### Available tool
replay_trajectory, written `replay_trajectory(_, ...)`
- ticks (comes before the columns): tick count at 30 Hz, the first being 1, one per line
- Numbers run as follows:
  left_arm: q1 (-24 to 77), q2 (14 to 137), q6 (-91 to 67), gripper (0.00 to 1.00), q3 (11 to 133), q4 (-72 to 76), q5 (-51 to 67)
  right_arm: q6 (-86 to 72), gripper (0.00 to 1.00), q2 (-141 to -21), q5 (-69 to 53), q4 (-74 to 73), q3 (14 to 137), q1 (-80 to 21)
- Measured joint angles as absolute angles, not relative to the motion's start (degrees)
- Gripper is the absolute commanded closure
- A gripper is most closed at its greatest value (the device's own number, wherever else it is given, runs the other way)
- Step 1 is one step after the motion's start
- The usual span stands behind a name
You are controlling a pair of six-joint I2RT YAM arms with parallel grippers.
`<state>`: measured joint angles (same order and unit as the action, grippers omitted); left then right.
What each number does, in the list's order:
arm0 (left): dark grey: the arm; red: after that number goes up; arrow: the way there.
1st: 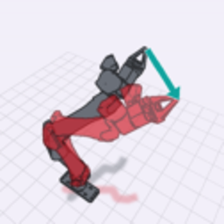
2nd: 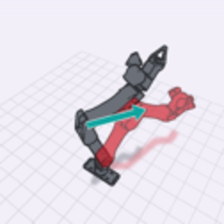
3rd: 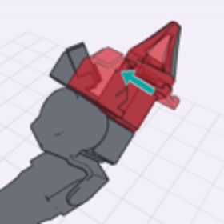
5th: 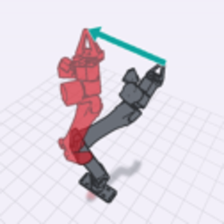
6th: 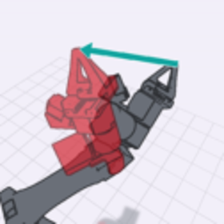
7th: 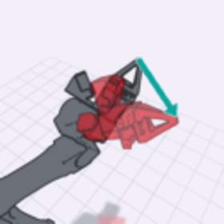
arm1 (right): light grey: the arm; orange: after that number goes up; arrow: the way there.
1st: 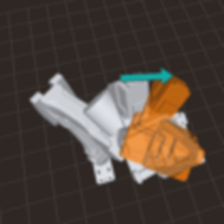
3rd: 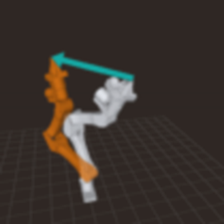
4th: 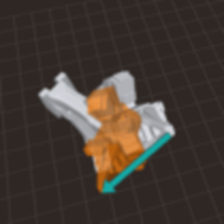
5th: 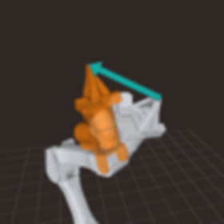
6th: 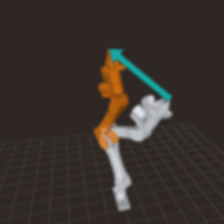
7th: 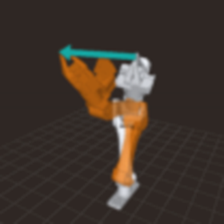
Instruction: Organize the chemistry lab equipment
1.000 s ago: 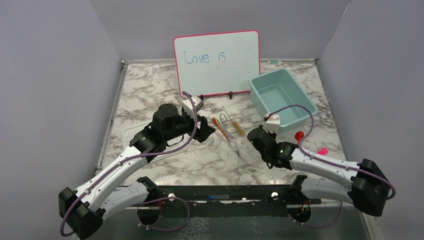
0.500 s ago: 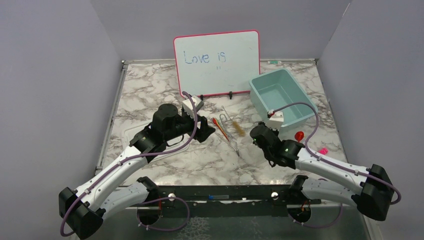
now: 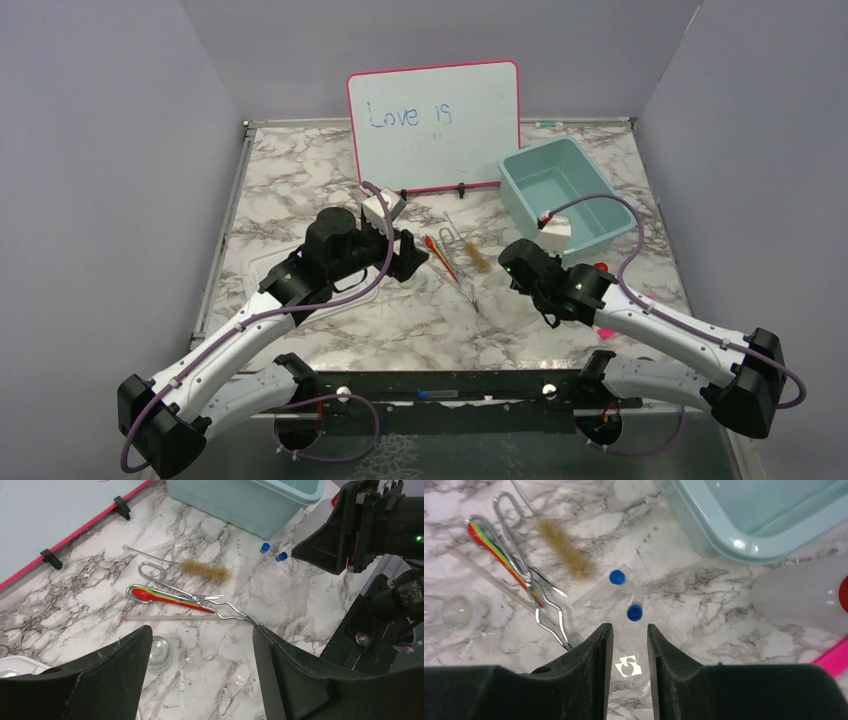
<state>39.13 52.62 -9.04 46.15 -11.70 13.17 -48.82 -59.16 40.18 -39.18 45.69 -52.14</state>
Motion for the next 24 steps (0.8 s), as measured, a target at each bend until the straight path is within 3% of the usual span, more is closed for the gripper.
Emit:
replay_trajectory(9,39.13,52.62,-9.21,0.23,46.15,-11.70,12.49,-53.98,0.74,-60.58,36.95,-44.60,42.83,-52.14)
replay_trajectory(24,39.13,52.66,-9.26,0.23,45.93,-11.73,12.38,-52.58,0.76,-68.23,36.99,-39.09,41.34,-51.99)
